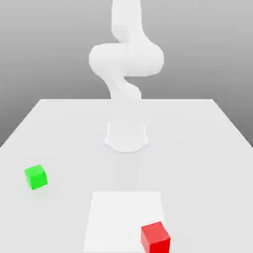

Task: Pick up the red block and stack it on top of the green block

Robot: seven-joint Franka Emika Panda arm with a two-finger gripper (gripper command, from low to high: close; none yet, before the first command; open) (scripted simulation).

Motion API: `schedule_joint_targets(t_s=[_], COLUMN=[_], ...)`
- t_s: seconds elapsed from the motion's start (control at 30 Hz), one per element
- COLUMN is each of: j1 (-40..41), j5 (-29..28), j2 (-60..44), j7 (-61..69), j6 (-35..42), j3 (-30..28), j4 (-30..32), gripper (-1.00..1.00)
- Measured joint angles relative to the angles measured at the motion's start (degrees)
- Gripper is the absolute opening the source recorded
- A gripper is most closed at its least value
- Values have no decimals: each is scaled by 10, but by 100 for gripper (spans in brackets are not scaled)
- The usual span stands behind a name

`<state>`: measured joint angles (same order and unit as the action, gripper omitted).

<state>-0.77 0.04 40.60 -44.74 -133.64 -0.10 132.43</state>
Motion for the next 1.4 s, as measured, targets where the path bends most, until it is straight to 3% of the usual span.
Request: schedule_joint_targets(t_s=[0.83,1.0,1.03,1.23,1.4], j1=[-53,-58,-59,-58,-56], j5=[-5,-10,-10,-11,-8], j2=[-523,-627,-639,-645,-567], j7=[104,105,105,104,107], j6=[-184,-262,-272,-277,-211], j3=[13,10,9,9,13], j4=[64,53,51,50,62], gripper=[0,0,-100,-100,-100])
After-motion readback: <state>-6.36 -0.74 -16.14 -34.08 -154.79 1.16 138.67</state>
